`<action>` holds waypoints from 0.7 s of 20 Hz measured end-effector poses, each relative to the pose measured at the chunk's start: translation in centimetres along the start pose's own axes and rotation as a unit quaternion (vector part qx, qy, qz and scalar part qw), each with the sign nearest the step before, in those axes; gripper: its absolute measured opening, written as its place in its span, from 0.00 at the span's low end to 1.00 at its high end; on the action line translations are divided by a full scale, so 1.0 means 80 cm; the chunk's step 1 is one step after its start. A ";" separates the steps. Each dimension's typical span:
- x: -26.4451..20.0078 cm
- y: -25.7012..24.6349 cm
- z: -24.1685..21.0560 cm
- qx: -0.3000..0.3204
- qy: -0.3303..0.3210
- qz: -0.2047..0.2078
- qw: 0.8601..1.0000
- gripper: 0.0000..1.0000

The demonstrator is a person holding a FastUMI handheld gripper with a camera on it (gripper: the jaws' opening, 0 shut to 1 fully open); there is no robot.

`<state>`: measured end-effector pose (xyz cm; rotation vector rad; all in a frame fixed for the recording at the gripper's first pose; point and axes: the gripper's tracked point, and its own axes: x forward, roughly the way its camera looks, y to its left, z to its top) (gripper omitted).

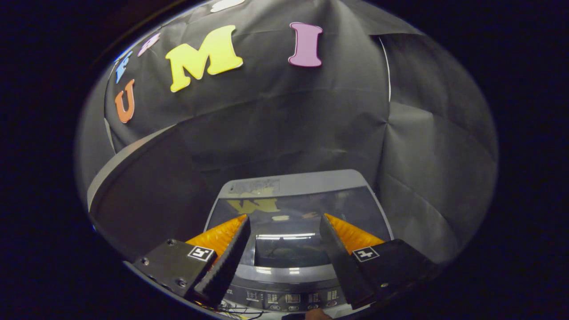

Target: Put the clothes into the washing machine and then close the washing machine lid.

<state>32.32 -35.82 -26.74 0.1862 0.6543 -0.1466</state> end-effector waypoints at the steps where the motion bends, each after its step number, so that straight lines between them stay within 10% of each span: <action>1: -0.001 0.002 -0.004 0.001 0.000 0.002 1.000 0.98; 14: -0.108 0.023 0.019 -0.041 -0.087 0.001 0.995 0.98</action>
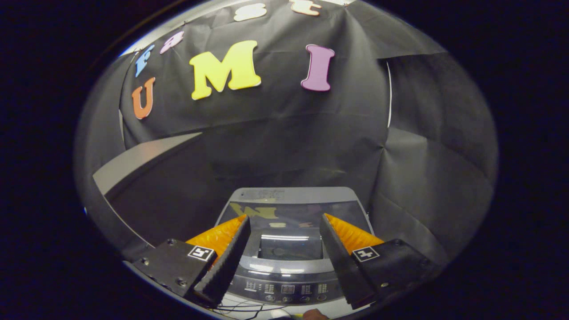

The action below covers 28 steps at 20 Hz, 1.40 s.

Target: Put the clothes into the washing machine and then close the washing machine lid.

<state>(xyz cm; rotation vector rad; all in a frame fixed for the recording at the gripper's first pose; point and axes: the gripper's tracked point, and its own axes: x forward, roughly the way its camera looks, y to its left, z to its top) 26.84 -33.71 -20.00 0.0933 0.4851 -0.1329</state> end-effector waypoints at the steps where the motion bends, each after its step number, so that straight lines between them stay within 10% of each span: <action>1: -0.016 0.008 0.005 0.004 -0.010 -0.004 1.000 0.98; 17: -0.472 0.106 0.000 0.005 -0.166 -0.043 0.985 0.98; 28: -0.659 0.085 -0.066 0.004 -0.207 -0.026 0.978 0.98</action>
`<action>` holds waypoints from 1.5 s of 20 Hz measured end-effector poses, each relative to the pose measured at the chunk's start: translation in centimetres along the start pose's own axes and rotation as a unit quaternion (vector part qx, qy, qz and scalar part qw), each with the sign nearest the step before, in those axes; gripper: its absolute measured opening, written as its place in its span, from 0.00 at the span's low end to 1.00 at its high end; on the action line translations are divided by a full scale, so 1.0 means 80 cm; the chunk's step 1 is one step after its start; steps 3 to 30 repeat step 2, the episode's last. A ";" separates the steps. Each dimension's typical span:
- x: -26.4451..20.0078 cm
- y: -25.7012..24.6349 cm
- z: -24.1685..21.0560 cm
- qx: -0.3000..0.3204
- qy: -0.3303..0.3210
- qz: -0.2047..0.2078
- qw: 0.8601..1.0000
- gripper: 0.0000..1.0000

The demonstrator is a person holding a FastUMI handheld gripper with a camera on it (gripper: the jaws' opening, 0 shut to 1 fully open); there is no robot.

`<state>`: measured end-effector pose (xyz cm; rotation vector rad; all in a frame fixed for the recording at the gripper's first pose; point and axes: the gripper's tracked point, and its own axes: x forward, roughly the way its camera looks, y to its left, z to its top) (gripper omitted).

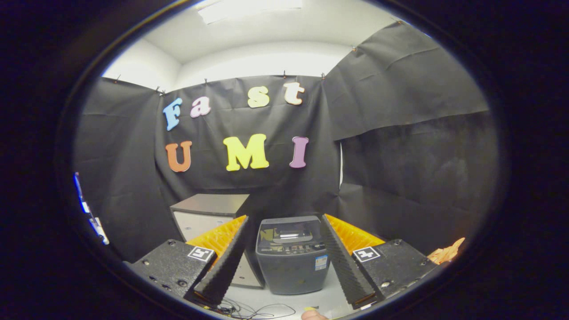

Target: Put the clothes into the washing machine and then close the washing machine lid.

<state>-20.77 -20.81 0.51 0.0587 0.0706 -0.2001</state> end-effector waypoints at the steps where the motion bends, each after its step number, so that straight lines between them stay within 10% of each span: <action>1: -0.013 -0.004 -0.001 -0.009 0.000 0.006 1.000 0.98; 30: -0.026 -0.010 -0.005 -0.019 0.002 0.011 1.000 0.98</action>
